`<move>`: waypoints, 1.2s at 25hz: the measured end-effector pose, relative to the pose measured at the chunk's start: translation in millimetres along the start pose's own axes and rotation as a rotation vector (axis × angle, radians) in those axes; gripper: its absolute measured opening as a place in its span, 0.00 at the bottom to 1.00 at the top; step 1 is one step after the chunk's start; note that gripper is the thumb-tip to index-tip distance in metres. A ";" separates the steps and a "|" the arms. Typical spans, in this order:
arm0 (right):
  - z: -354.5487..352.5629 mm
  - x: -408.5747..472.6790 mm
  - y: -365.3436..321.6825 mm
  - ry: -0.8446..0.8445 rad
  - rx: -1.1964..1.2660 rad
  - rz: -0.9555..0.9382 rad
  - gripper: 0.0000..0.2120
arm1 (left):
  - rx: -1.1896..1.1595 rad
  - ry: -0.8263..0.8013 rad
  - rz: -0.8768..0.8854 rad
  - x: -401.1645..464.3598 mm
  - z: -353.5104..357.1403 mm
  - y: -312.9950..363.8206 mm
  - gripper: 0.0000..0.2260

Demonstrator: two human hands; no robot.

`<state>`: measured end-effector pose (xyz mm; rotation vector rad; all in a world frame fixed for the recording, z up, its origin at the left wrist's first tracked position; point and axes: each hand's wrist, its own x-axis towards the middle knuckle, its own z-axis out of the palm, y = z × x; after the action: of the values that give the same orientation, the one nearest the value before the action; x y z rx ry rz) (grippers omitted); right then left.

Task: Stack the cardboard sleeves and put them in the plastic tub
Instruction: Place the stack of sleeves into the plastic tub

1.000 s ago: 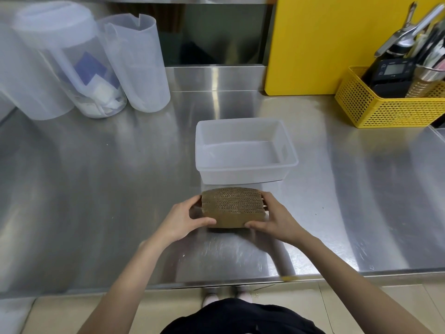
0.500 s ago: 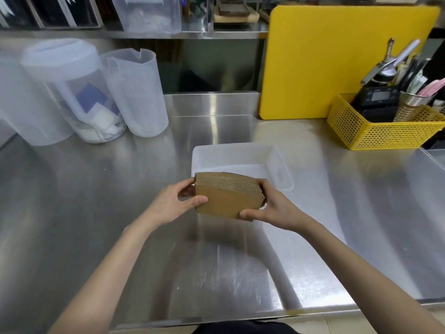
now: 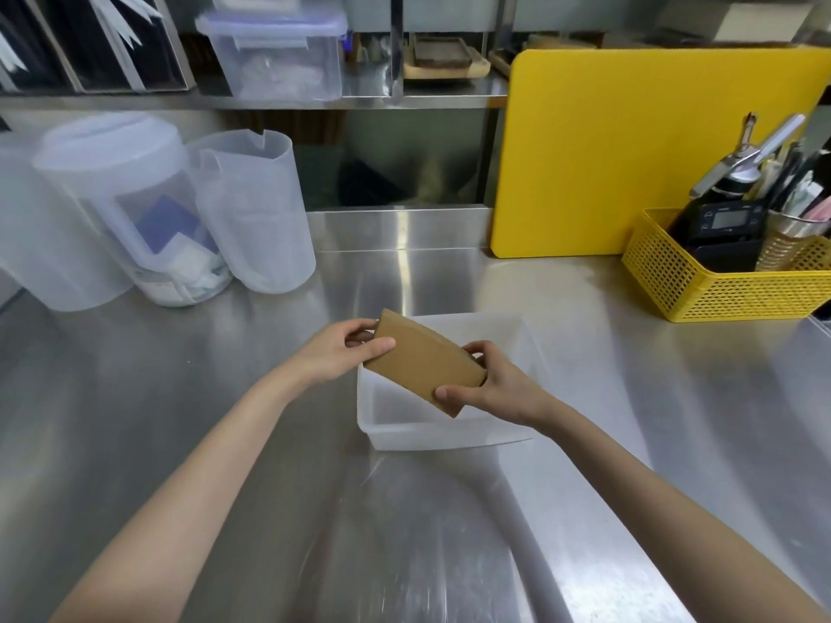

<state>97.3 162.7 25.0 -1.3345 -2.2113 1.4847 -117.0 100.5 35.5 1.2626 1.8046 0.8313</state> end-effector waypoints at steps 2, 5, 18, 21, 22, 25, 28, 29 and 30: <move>3.1 11.2 3.9 -0.015 0.029 0.065 0.33 | 0.056 -0.043 -0.041 14.3 -1.8 -1.1 0.18; 5.9 26.8 10.9 -0.088 0.045 0.164 0.32 | 0.143 -0.103 -0.079 34.0 -1.5 -1.8 0.21; 31.7 81.4 24.7 -0.633 0.066 0.414 0.35 | 0.718 -0.455 -0.003 88.7 -2.6 -0.2 0.24; 37.7 88.4 25.0 -0.671 0.054 0.427 0.31 | 0.807 -0.476 0.019 94.7 0.8 -6.9 0.22; 38.8 89.7 25.0 -0.682 0.046 0.433 0.30 | 0.816 -0.474 0.006 96.5 1.1 -12.4 0.22; 41.4 91.8 23.7 -0.692 0.027 0.439 0.29 | 0.861 -0.442 -0.006 100.0 3.6 -26.4 0.20; 45.1 92.6 20.8 -0.695 0.024 0.461 0.29 | 0.919 -0.416 0.032 99.6 10.0 -29.5 0.14; 46.1 92.9 19.3 -0.692 0.017 0.463 0.30 | 0.936 -0.403 0.050 98.2 11.3 -27.4 0.15; 46.7 93.6 18.1 -0.689 0.006 0.464 0.30 | 0.954 -0.395 0.062 98.0 12.2 -27.7 0.14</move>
<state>26.4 203.1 -42.9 -1.5855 -2.3339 2.4205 -140.0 186.4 -15.4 1.8908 1.8611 -0.3338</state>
